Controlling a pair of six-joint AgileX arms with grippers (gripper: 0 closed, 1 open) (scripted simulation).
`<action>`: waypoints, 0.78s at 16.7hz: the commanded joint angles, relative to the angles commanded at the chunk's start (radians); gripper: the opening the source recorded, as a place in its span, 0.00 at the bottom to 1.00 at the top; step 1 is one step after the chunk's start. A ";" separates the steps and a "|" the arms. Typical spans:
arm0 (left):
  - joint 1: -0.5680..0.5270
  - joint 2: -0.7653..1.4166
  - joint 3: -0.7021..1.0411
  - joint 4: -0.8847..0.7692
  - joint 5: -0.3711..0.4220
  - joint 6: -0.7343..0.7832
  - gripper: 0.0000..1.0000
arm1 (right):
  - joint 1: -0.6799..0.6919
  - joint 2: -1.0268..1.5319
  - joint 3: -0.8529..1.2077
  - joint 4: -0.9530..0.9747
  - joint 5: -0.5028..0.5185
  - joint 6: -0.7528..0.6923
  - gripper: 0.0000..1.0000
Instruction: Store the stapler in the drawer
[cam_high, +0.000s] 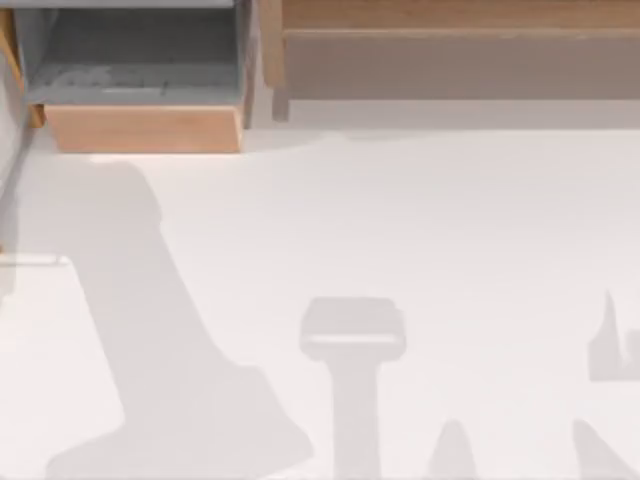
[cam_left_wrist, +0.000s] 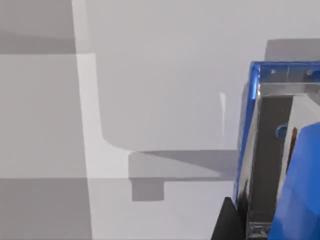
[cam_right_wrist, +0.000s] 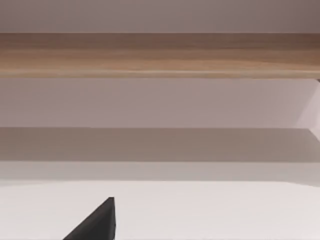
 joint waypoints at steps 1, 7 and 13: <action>0.000 0.000 0.000 0.000 0.000 0.000 0.00 | 0.000 0.000 0.000 0.000 0.000 0.000 1.00; 0.000 0.000 0.000 0.000 0.000 0.000 0.30 | 0.000 0.000 0.000 0.000 0.000 0.000 1.00; 0.000 0.000 0.000 0.000 0.000 0.000 0.75 | 0.000 0.000 0.000 0.000 0.000 0.000 1.00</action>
